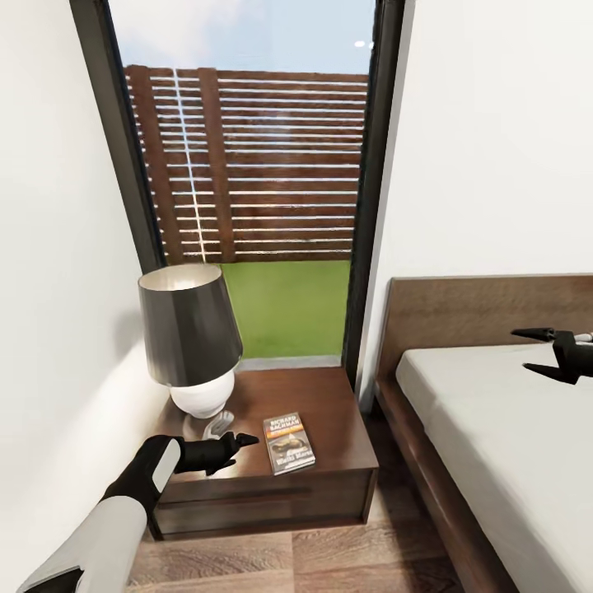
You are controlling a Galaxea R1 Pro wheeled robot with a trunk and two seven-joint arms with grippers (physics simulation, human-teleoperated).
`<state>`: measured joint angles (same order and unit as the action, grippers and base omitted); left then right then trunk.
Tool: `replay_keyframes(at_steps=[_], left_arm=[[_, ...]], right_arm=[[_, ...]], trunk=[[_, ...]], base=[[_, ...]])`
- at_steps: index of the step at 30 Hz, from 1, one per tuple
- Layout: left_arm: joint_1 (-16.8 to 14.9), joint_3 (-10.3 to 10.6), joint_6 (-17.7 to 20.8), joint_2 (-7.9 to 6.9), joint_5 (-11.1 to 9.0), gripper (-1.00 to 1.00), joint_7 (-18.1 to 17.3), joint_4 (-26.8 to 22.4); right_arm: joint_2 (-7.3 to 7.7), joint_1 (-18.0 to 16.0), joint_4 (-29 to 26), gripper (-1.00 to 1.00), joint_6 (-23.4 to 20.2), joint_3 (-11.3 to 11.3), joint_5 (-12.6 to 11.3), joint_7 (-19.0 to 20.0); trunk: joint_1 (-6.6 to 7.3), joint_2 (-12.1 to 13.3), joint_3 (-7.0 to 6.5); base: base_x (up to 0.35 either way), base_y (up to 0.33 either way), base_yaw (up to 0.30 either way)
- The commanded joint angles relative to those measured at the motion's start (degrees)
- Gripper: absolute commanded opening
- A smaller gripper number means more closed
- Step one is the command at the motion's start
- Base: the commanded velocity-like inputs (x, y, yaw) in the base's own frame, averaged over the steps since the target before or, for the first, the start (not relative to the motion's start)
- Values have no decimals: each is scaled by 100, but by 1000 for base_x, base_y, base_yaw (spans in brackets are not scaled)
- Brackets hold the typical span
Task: In the bedroom, move the book from the bed onto either nightstand, and place the two sandals side by side next to the bed.
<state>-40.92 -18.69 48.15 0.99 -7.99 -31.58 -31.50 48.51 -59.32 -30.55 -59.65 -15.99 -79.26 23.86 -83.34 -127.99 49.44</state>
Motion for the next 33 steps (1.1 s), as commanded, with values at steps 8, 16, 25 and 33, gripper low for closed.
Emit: replay_keyframes(at_steps=[8, 16, 25, 33], left_arm=[[-4, -31, 33, 6, 11, 100, -14, -2], [2, -29, 36, 6, 22, 100, -18, -1], [12, -14, 37, -2, 28, 100, -23, 4], [62, -5, 36, -184, 35, 100, -172, 19]], right_arm=[[-109, -10, 206, 100, 3, -35, 27, 71], [-175, -10, 302, 100, 5, -39, 25, 74], [-343, -10, 326, 100, 5, -31, 32, 61], [-537, -10, 431, 100, 6, -33, 35, 58]], trunk=[[177, 319, -138], [353, 640, -281], [551, 1001, -443], [726, 1322, -587]], base=[[0, 0, 0], [0, 0, 0], [0, 0, 0], [0, 0, 0]])
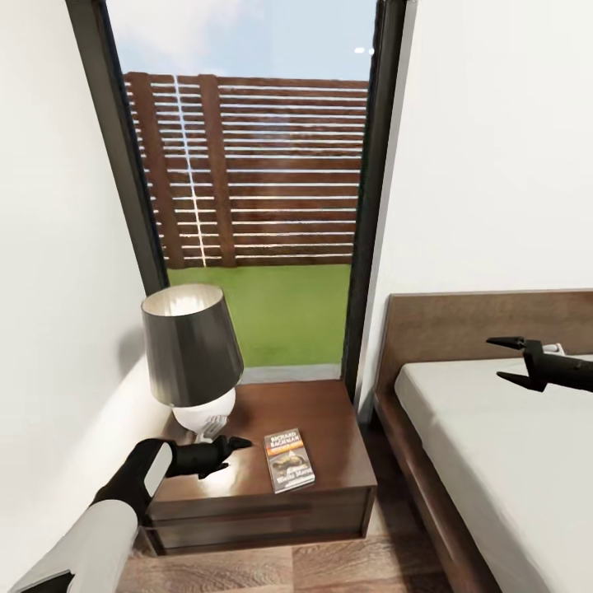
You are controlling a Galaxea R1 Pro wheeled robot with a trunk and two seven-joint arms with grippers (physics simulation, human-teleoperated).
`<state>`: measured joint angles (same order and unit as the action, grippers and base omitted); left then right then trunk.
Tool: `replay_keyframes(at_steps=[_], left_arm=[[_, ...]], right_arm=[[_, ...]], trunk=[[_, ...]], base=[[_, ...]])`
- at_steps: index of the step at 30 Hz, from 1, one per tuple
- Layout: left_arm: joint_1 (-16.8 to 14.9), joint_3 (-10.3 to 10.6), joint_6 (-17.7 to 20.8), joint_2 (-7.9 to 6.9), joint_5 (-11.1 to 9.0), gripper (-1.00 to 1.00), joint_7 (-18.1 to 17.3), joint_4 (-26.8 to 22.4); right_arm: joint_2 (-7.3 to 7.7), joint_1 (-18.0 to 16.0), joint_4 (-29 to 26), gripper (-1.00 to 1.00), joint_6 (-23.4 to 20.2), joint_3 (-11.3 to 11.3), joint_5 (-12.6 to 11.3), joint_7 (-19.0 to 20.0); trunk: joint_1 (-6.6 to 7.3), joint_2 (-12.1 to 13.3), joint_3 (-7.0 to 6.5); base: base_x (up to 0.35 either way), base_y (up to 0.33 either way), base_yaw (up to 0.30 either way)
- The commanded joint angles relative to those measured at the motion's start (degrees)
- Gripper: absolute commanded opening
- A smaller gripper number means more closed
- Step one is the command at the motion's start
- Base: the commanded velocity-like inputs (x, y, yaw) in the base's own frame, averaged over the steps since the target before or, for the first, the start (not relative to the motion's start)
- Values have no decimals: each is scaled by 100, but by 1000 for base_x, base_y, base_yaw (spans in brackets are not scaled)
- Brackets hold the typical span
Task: In the bedroom, move the book from the bed onto either nightstand, and place the two sandals side by side next to the bed.
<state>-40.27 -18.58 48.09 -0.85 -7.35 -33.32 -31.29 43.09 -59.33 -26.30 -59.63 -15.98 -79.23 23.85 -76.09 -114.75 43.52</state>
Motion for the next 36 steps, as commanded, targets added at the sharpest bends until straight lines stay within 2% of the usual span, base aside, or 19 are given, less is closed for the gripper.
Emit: replay_keyframes(at_steps=[1, 6, 10, 14, 20, 22, 23, 25, 28, 29, 30, 31, 33, 34, 36], left_arm=[[13, -14, 39, -78, -26, 100, -113, 2], [118, -2, 29, -294, 33, 100, -432, 19], [389, 57, -95, -454, 392, 100, -666, 42], [496, 72, -260, -517, 570, 100, -825, 98], [606, 77, -475, -584, 666, 100, -1001, 250], [622, 79, -526, -606, 678, 100, -1026, 304], [636, 80, -563, -620, 686, 100, -1043, 358], [645, 81, -599, -629, 691, 100, -1053, 415], [652, 82, -667, -636, 695, 100, -1062, 509], [655, 82, -730, -639, 697, 100, -1067, 572], [655, 82, -730, -639, 697, 100, -1067, 572], [659, 82, -801, -641, 698, 100, -1069, 632], [663, 82, -872, -645, 699, 100, -1072, 700], [665, 82, -936, -653, 701, 100, -1075, 765], [667, 82, -992, -671, 704, 100, -1077, 830]], right_arm=[[-31, -8, 30, 100, 4, -35, 34, 59], [-101, -8, 59, 100, 4, -37, 38, 59], [-216, -8, 71, 100, 4, -35, 39, 63], [-305, -8, 77, 100, 3, -36, 37, 64], [-528, -8, 137, 100, 4, -34, 42, 60], [-622, -8, 176, 100, 4, -35, 44, 60], [-726, -8, 220, 100, 4, -36, 45, 56], [-842, -8, 275, 100, 1, -36, 48, 52], [-1028, -8, 392, 100, -2, -37, 52, 47], [-1154, -8, 479, 100, -6, -37, 54, 45], [-1154, -8, 479, 100, -6, -37, 54, 45], [-1280, -8, 557, 100, -9, -37, 55, 43], [-1406, -8, 624, 100, -11, -37, 55, 41], [-1519, -8, 689, 100, -12, -37, 57, 33], [-1609, -8, 757, 100, -12, -37, 57, 18]], trunk=[[23, 39, -12], [133, 239, -102], [221, 400, -174], [309, 560, -246], [441, 801, -354], [485, 881, -389], [507, 921, -407], [550, 1001, -443], [550, 1001, -443], [550, 1001, -443], [550, 1001, -443], [550, 1001, -443], [550, 1001, -443], [550, 1001, -443], [550, 1001, -443]], base=[[0, 0, 0], [0, 0, 0], [0, 0, 0], [0, 0, 0], [0, 0, 0], [0, 0, 0], [0, 0, 0], [0, 0, 0], [0, 0, 0], [0, 0, 0], [0, 0, 0], [0, 0, 0], [0, 0, 0], [0, 0, 0], [0, 0, 0]])
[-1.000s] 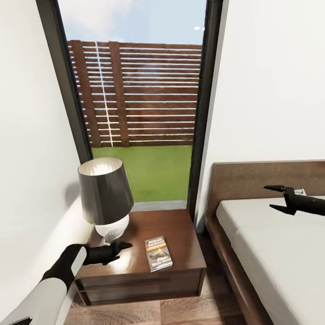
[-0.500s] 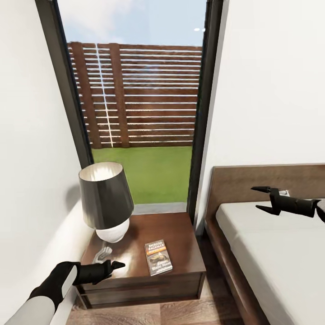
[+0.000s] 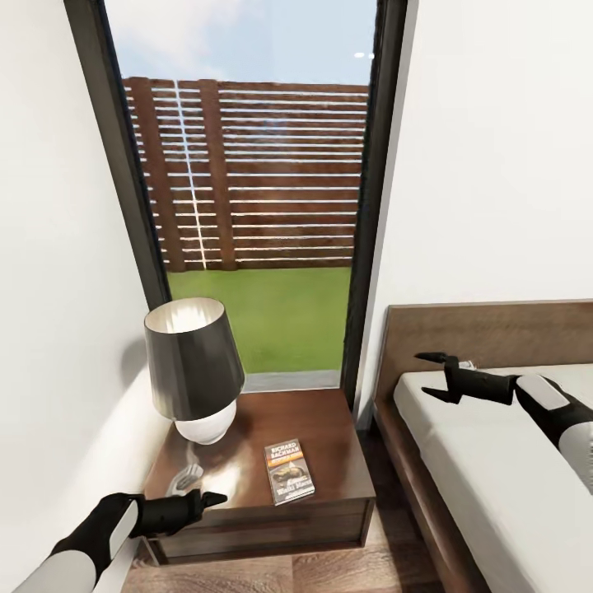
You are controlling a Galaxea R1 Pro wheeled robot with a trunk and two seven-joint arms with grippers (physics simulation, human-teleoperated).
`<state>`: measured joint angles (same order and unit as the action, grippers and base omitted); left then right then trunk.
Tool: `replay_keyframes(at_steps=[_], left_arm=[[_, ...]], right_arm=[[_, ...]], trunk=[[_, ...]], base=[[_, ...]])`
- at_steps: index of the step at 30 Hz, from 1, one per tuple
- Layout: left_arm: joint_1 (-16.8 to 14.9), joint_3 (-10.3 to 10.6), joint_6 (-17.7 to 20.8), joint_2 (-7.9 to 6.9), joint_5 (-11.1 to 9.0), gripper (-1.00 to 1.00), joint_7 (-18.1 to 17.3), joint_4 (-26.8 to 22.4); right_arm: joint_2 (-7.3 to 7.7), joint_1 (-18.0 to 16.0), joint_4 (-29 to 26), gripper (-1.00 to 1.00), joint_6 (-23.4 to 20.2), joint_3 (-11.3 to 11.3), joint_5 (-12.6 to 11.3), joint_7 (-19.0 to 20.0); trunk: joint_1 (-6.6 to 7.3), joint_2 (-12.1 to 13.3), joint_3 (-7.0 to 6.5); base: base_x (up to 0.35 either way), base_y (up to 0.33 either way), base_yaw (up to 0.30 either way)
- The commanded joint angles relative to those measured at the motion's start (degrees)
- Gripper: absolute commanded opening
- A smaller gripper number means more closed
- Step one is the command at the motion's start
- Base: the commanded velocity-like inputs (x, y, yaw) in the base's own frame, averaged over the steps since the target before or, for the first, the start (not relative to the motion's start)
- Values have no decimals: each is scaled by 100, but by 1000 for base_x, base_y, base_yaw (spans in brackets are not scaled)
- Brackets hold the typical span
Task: In the bedroom, move the book from the bed onto either nightstand, and place the two sandals side by side next to the bed.
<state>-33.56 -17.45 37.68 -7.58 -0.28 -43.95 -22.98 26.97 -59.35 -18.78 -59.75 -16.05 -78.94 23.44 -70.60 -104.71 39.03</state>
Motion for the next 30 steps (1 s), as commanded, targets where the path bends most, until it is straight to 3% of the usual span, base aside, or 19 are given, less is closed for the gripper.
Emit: replay_keyframes(at_steps=[1, 4, 5, 9, 17, 30], left_arm=[[-3, -30, 24, -8, -4, 100, -15, 32], [-2, -30, -68, -47, -4, 100, -15, 147], [-1, -30, -136, -92, -4, 100, -14, 235], [-1, -30, -169, -114, -6, 100, -16, 285], [-1, -30, -189, -120, -7, 100, -17, 347], [-1, -24, -191, -108, -7, 100, -17, 355]], right_arm=[[-35, -6, 42, 100, 0, -29, 28, 52], [-167, -6, 204, 100, -1, -29, 28, 33], [-272, -6, 372, 100, -1, -29, 32, 21], [-376, -6, 520, 100, -1, -29, 87, 11], [-635, -6, 809, 100, -1, -26, 454, 11], [-682, -6, 1159, 100, 11, -24, 568, 12]], trunk=[[1, -3, 6], [1, -3, 6], [1, -3, 6], [1, -3, 6], [1, -3, 6], [1, -3, 6]], base=[[0, 0, 0], [0, 0, 0], [0, 0, 0], [0, 0, 0], [0, 0, 0], [-4, 5, 0]])
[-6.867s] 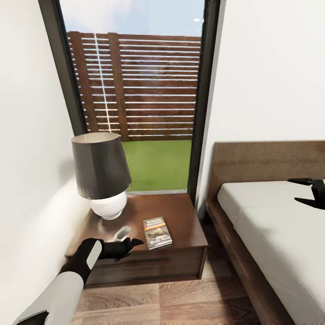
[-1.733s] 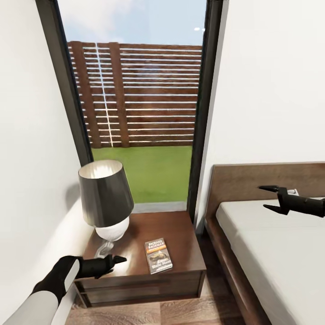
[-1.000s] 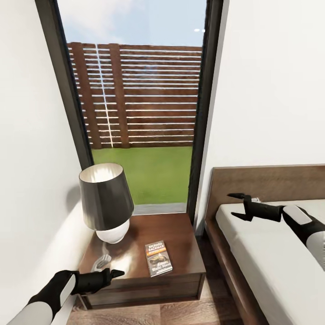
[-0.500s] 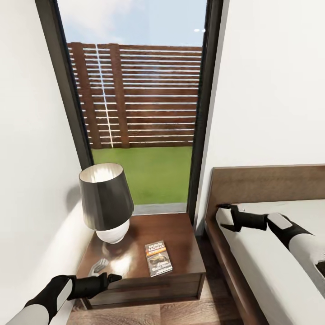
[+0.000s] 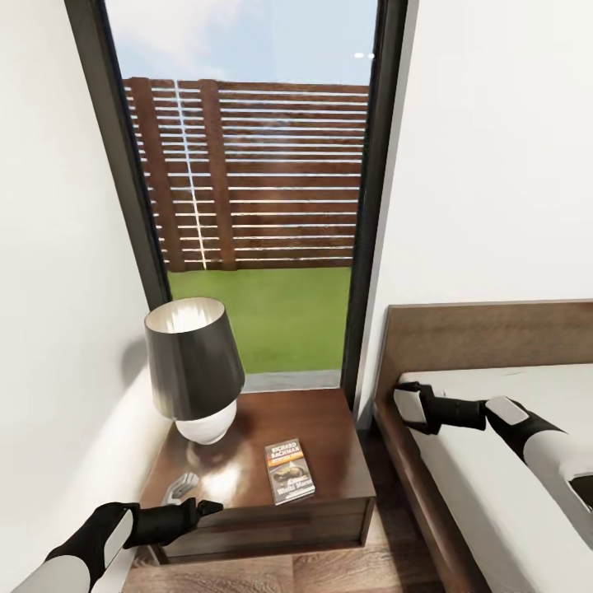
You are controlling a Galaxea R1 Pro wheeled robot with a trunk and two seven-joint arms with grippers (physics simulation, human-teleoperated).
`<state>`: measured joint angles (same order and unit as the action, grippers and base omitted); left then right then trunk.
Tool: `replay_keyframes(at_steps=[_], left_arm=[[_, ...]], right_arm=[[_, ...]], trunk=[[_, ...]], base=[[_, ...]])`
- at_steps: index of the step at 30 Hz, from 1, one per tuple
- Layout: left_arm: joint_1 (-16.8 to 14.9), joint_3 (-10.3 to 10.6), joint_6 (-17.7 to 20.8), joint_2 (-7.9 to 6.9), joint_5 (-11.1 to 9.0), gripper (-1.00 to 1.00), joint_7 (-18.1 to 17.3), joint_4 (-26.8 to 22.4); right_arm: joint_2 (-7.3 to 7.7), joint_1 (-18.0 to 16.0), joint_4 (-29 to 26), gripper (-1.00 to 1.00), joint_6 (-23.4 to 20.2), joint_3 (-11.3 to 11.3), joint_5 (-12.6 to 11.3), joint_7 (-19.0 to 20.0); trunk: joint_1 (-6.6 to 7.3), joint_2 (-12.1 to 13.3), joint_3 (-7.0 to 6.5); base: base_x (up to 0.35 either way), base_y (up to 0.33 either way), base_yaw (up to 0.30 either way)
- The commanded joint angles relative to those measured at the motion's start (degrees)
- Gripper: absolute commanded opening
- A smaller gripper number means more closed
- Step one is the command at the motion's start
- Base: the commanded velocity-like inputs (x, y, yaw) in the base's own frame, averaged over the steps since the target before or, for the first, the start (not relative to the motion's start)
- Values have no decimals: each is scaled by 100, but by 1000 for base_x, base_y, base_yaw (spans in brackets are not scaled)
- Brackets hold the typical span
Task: In the bedroom, move the book from the bed onto either nightstand, and place the two sandals side by side next to the bed.
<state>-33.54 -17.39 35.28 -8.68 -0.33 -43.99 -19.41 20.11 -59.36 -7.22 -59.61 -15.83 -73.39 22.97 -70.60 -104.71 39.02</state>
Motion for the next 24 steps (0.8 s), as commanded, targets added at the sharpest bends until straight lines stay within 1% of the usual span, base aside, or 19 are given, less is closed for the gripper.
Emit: replay_keyframes(at_steps=[1, 11, 24], left_arm=[[-3, -30, 49, 5, -2, 100, -13, -2], [-3, -30, 49, 15, -2, 100, -6, 19], [-3, -31, 49, 16, -2, 100, -4, 81]], right_arm=[[3, -5, 17, 100, -2, -45, 27, 59], [1, -5, 92, 100, 1, -36, 192, 59], [6, 22, 177, 100, 10, -28, 226, 56]], trunk=[[1, -3, 6], [1, -3, 6], [1, -3, 6]], base=[[-50, 55, 0], [-103, 116, 0], [-122, 128, 0]])
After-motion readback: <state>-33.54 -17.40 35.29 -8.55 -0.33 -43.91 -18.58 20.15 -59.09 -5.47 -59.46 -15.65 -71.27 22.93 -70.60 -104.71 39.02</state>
